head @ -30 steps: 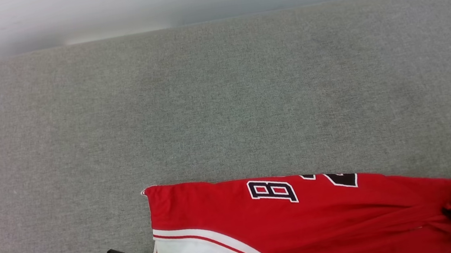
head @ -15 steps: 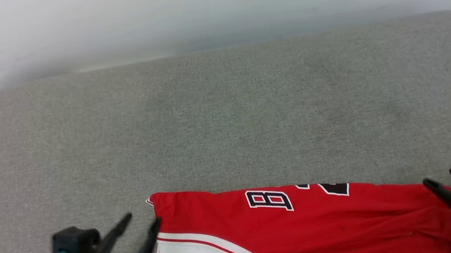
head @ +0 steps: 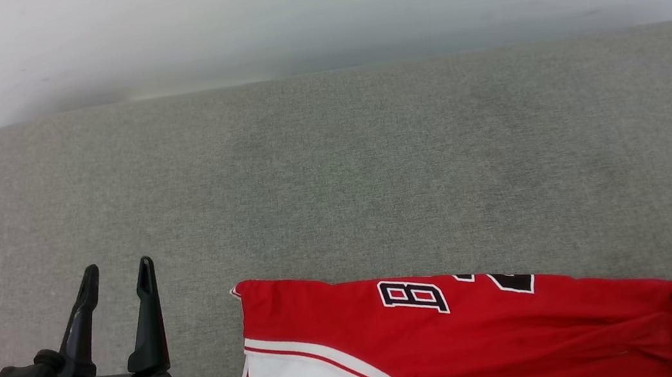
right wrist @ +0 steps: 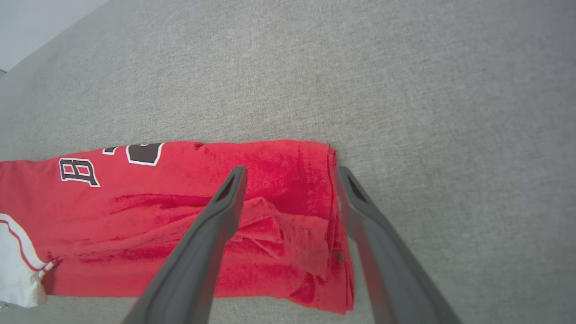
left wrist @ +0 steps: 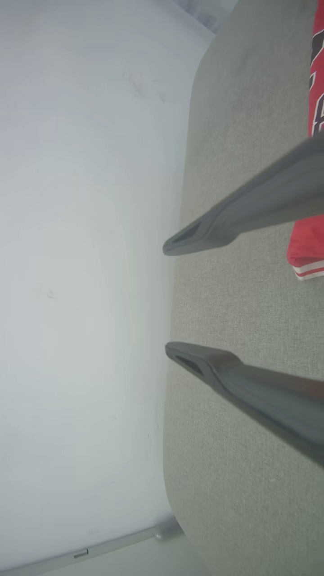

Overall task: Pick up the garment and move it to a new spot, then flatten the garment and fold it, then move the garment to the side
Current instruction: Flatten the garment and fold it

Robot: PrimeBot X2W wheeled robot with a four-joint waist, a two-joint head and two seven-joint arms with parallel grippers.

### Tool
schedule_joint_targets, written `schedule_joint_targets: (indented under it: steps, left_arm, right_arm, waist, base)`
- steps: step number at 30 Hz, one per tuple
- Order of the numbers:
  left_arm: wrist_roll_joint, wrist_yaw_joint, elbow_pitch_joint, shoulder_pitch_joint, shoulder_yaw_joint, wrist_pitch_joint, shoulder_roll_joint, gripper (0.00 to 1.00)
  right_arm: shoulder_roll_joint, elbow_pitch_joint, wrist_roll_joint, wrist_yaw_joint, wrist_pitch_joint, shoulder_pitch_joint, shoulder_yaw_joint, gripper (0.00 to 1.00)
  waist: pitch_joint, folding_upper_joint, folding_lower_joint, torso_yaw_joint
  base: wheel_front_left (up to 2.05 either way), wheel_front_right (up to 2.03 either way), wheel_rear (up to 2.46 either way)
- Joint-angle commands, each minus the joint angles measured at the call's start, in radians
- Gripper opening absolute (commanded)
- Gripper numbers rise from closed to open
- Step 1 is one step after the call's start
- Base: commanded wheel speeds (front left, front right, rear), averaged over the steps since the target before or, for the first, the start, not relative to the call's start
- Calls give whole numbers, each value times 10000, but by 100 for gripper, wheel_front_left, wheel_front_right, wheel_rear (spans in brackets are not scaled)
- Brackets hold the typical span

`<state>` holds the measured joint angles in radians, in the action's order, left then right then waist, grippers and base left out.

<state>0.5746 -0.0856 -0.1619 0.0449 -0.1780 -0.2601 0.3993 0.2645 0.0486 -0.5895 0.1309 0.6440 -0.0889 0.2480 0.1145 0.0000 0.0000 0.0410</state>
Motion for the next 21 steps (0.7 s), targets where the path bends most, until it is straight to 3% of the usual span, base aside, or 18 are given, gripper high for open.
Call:
schedule_joint_targets:
  steps: [1, 6, 13, 21]
  left_arm:
    - [-619, 290, -218, 149, 373, -58, -388, 100]
    - [-1788, 1023, -287, 296, 1021, -57, -1213, 100]
    - [-2378, 1756, -85, 140, 1512, -59, -1911, 100]
    - [-2756, 2092, 120, -52, 1724, -60, -2378, 100]
  right_arm:
    - [-377, -191, 212, -4, 100, -179, 310, 100]
    - [-957, -884, 598, -4, 202, 13, 881, 100]
    - [-1219, -1769, 610, -4, 113, 334, 968, 100]
    - [-1519, -2642, 334, 24, 313, 234, -158, 100]
  waist:
    - [125, 0, 0, 114]
    - [354, 0, 0, 297]
    - [632, 0, 0, 492]
    - [835, 0, 0, 648]
  base:
    - [0, 0, 0]
    - [0, 0, 0]
    - [0, 0, 0]
    - [0, 0, 0]
